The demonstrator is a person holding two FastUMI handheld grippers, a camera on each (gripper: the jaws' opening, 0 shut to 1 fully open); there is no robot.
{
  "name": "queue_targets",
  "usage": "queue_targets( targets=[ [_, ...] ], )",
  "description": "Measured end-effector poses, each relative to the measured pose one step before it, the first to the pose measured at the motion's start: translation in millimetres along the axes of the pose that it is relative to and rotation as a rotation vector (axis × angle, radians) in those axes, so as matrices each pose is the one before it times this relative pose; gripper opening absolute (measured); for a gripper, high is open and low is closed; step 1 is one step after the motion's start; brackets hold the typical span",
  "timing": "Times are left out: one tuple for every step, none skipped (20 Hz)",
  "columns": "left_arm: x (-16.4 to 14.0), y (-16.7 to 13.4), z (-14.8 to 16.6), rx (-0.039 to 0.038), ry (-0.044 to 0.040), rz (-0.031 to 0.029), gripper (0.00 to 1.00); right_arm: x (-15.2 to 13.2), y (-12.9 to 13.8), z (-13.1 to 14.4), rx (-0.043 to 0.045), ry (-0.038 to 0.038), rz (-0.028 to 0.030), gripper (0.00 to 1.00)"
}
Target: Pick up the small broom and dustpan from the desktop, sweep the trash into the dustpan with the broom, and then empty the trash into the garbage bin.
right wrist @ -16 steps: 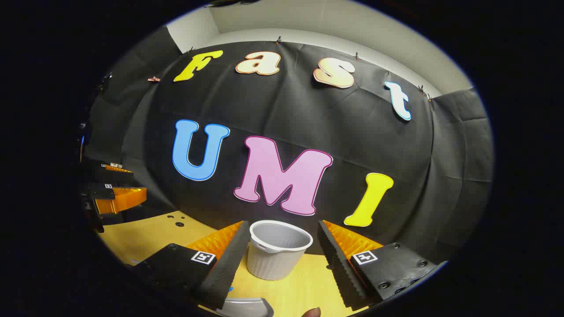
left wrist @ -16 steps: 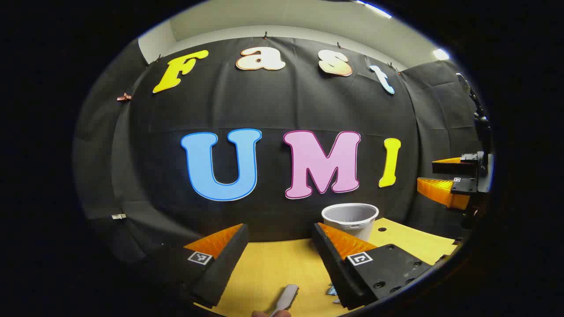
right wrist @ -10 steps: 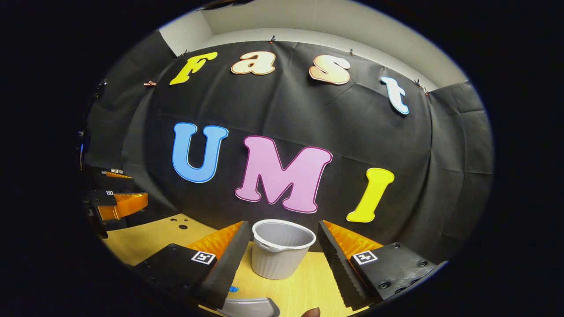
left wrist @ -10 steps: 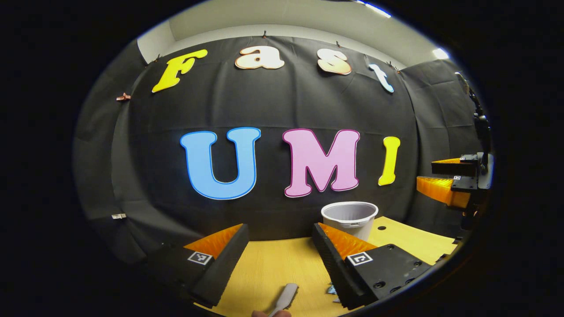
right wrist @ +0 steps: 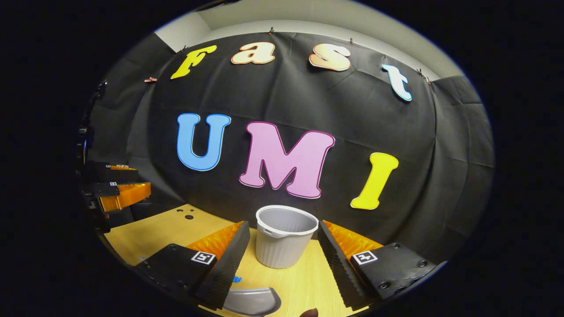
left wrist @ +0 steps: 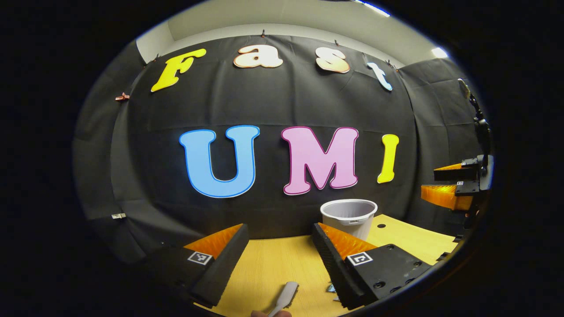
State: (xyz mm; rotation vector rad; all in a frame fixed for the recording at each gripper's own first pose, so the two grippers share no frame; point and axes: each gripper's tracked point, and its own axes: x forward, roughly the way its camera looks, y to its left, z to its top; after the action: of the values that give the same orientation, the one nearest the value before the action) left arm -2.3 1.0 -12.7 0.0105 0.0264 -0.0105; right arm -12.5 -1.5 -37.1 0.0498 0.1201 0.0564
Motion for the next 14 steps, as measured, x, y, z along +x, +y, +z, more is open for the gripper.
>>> queue_targets(
  targets=[
    [0.23, 0.84, -1.08, 0.00024, 0.00574, -0.00132, 0.95, -1.57, 1.81, -7.74, -0.00783, 0.02550, 0.01584, 0.97],
    [-0.93, -0.53, -2.90, -0.00125, 0.00618, -0.00132, 0.95, -3.28, 1.38, -13.50, -0.01031, 0.04401, 0.02130, 0.96],
    [-0.05, 0.32, -3.76, -0.00089, 0.00775, -0.00001, 0.95, -3.68, 2.06, -17.07, -0.00403, 0.06149, 0.02681, 0.97],
    [0.07, 0.77, -4.27, -0.00099, 0.00723, 0.00051, 0.95, -1.52, 6.35, -18.98, 0.00557, 0.06801, 0.03948, 0.96],
    [-0.02, 0.83, -1.68, -0.00083, 0.00682, 0.00127, 0.95, 0.73, 6.30, -18.94, 0.00028, 0.08048, 0.03994, 0.96],
    [-1.00, 0.23, -4.54, -0.00166, 0.00663, 0.00051, 0.95, 0.60, 3.26, -25.74, -0.01061, 0.08881, 0.02501, 0.96],
    [-0.03, 0.25, -2.21, -0.00292, 0.00485, -0.00138, 0.95, 3.11, 0.51, -26.79, -0.01125, 0.09017, 0.01792, 0.96],
    [-0.84, -1.29, -4.85, -0.00180, 0.00449, -0.00098, 0.95, 2.79, 1.26, -25.21, -0.00087, 0.08449, 0.01576, 0.95],
    [-0.39, -0.50, -1.43, -0.00004, 0.00323, -0.00039, 0.95, 1.61, 3.90, -22.38, 0.01165, 0.08135, 0.02778, 0.94],
    [-1.39, 0.39, -1.18, 0.00148, 0.00158, -0.00021, 0.95, 1.43, 5.40, -21.78, 0.01952, 0.07285, 0.03302, 0.92],
    [-0.09, 0.08, 0.44, 0.00230, 0.00153, 0.00000, 0.95, 6.48, 5.36, -21.46, 0.01299, 0.07152, 0.02523, 0.90],
    [-0.75, 0.40, -1.57, 0.00455, 0.00272, 0.00090, 0.95, 5.52, 4.21, -19.50, 0.00647, 0.06764, 0.01250, 0.90],
    [-1.24, 0.14, -1.01, 0.00644, 0.00174, 0.00003, 0.95, 7.28, 2.91, -22.54, -0.00031, 0.07334, 0.01290, 0.91],
    [-0.87, -0.51, -2.93, 0.00797, 0.00276, -0.00056, 0.95, 8.31, 1.51, -20.21, -0.00769, 0.07774, 0.00810, 0.90]
  ],
)
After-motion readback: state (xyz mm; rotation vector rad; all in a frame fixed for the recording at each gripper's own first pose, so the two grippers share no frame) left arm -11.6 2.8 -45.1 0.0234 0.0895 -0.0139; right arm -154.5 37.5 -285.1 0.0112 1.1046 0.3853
